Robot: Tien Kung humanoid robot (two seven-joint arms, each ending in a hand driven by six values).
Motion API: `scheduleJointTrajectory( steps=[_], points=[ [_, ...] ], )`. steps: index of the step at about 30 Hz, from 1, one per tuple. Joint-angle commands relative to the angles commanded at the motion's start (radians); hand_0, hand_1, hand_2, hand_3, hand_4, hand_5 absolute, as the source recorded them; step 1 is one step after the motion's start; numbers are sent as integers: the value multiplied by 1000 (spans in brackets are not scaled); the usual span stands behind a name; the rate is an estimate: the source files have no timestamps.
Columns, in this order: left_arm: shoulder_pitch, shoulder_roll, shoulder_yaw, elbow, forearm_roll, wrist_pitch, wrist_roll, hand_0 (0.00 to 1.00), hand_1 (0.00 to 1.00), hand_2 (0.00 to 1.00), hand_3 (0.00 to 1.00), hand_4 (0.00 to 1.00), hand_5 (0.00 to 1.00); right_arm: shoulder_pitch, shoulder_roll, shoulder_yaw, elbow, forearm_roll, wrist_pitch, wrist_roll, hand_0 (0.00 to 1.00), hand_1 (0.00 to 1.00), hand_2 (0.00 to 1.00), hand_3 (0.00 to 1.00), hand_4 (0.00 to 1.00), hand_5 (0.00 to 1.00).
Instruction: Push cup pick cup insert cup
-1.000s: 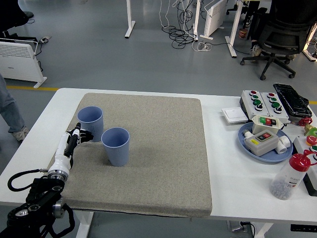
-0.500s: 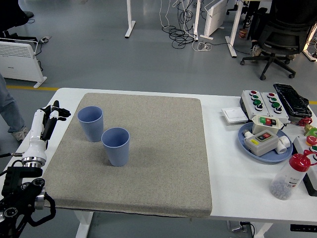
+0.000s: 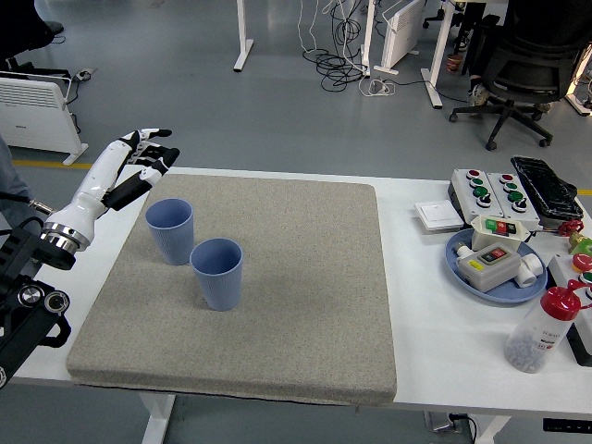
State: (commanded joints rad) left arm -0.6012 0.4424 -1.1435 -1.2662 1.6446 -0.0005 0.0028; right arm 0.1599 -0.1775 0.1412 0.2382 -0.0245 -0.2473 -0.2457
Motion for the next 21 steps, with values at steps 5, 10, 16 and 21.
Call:
scheduleJointTrajectory(
  steps=[5, 10, 16, 21],
  points=[
    [-48, 14, 53, 3, 187, -208, 76, 819, 872, 933, 929, 974, 782, 0, 0, 1, 0, -3, -1, 0, 687, 608, 634, 583, 100, 501],
    [-151, 42, 191, 16, 242, -385, 130, 881, 914, 976, 954, 983, 614, -4, 0, 2, 1, -3, -1, -2, 687, 608, 633, 583, 101, 497],
    [-178, 39, 245, 22, 245, -442, 147, 876, 916, 981, 945, 979, 605, -6, 0, 2, 1, -5, -1, -2, 687, 608, 633, 583, 100, 498],
    [-187, 32, 267, 29, 259, -450, 147, 875, 915, 981, 953, 978, 606, -7, -1, 4, 1, -9, 0, -3, 687, 608, 633, 583, 101, 499]
  ],
)
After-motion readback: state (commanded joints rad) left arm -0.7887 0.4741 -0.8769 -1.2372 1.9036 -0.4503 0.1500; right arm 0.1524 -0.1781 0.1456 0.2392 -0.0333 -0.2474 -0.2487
